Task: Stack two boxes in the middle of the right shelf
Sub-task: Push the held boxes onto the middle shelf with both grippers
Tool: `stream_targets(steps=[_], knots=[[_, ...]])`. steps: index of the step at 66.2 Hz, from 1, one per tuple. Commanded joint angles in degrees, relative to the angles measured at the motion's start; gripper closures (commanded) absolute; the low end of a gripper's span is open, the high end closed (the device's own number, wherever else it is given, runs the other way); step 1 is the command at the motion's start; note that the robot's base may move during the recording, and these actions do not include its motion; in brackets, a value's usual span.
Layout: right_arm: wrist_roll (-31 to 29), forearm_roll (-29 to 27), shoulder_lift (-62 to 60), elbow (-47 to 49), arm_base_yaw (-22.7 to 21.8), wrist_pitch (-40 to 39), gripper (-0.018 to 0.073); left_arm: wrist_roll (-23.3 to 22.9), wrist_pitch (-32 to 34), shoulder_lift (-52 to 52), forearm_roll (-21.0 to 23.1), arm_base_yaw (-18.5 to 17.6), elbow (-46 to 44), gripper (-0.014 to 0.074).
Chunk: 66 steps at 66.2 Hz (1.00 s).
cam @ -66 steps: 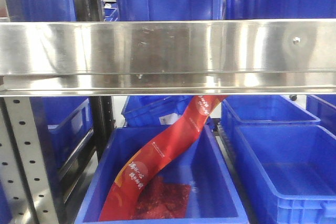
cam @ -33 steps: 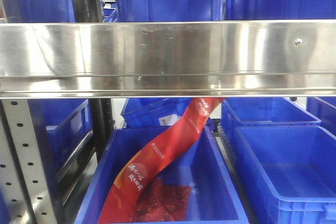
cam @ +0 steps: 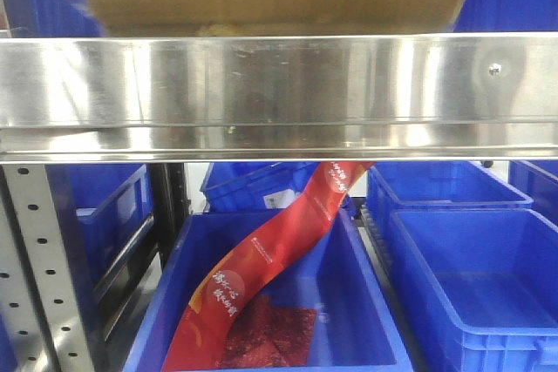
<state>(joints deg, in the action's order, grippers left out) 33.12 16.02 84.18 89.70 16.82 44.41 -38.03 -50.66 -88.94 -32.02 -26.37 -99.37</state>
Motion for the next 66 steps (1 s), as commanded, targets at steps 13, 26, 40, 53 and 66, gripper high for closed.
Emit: stream_targets(steps=[13, 26, 40, 53, 66], knots=[[0.5, 0.7, 1.6, 0.9, -0.7, -1.7, 0.0559, 2.0, 3.4, -0.4, -1.6, 0.5, -0.3, 0.044], [0.5, 0.7, 2.2, 0.9, -0.7, -1.9, 0.0258, 2.0, 3.7, -1.0, -1.5, 0.7, -0.3, 0.0273], [0.5, 1.7, 1.0, 1.0, -0.7, -2.7, 0.0167, 2.0, 3.7, -1.0, -1.7, 1.1, -2.2, 0.0256], [-4.9, 1.7, -0.2, 1.0, -0.7, -2.4, 0.0323, 2.0, 2.4, -1.0, -1.6, 1.1, -4.4, 0.0364], [-6.2, 1.7, 0.2, 1.0, -0.7, -2.8, 0.0722, 2.0, 2.4, -1.0, -1.5, 1.1, -4.0, 0.0706]])
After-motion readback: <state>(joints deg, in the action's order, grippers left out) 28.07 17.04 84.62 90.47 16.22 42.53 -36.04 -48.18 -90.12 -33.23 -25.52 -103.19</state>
